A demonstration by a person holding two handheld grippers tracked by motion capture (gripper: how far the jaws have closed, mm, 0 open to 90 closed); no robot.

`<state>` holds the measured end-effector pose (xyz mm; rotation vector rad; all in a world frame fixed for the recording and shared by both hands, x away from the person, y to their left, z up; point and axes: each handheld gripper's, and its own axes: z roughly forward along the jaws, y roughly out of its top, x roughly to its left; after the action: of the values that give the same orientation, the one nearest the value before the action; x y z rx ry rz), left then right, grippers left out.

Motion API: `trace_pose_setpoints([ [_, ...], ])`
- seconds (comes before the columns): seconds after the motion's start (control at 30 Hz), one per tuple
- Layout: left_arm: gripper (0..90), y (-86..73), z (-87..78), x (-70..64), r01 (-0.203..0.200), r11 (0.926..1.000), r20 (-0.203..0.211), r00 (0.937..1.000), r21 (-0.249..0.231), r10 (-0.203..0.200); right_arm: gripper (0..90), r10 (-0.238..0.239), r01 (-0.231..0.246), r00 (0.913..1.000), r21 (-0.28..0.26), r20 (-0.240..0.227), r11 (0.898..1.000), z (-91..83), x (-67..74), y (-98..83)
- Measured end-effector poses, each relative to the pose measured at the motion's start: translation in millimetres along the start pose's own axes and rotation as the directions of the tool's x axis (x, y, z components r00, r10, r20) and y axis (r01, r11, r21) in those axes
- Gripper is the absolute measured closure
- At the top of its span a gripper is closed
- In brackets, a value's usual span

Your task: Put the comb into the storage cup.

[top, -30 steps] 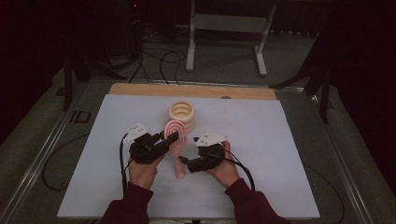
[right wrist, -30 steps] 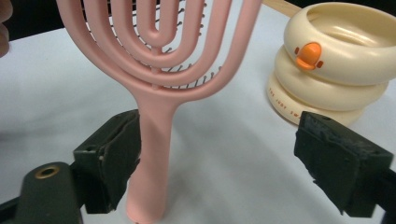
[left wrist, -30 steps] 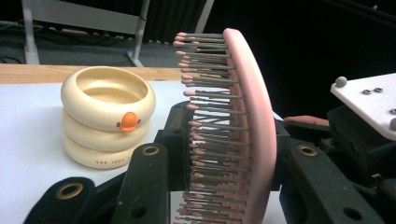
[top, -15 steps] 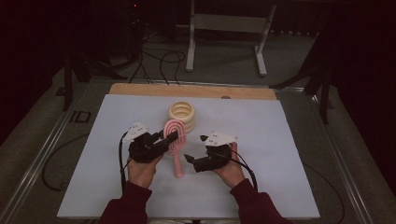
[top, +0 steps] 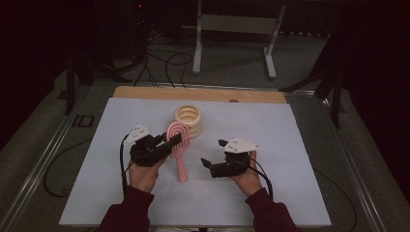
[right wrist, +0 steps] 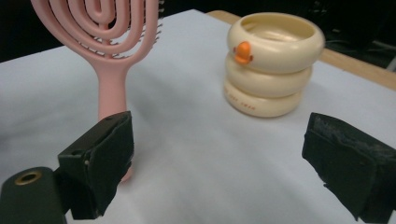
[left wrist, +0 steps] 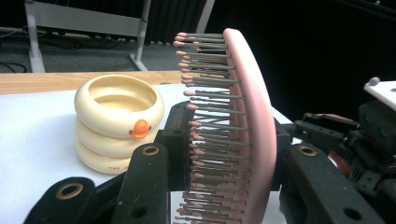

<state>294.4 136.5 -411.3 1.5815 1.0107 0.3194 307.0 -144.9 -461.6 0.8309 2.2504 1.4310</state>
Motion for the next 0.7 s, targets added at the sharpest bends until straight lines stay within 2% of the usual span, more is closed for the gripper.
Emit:
trace_pose_setpoints([
  [0.23, 64.7, 1.9, -1.9, 2.2, -0.002, 1.0000, -0.004, 1.0000, -0.003, 0.002, 9.2, 0.011, -0.010, 0.9997, -0.035, 0.023, 0.999, -12.4, -5.2, -2.7],
  [0.4, 64.7, 3.7, -4.2, 5.1, -0.005, 1.0000, -0.013, 0.9999, -0.003, 0.005, 9.3, 0.029, -0.025, 0.9977, -0.058, 0.062, 0.998, -21.7, -12.5, -15.4],
  [0.53, 64.7, 6.3, -5.5, 7.6, -0.004, 1.0000, -0.018, 0.9998, -0.007, 0.004, 9.2, 0.055, -0.049, 0.9943, -0.065, 0.092, 0.997, -32.3, -19.7, -24.5],
  [0.7, 64.7, 9.0, -7.1, 9.4, -0.012, 0.9999, -0.024, 0.9996, -0.010, 0.011, 9.2, 0.073, -0.059, 0.9891, -0.108, 0.128, 0.992, -45.4, -28.7, -30.6],
])
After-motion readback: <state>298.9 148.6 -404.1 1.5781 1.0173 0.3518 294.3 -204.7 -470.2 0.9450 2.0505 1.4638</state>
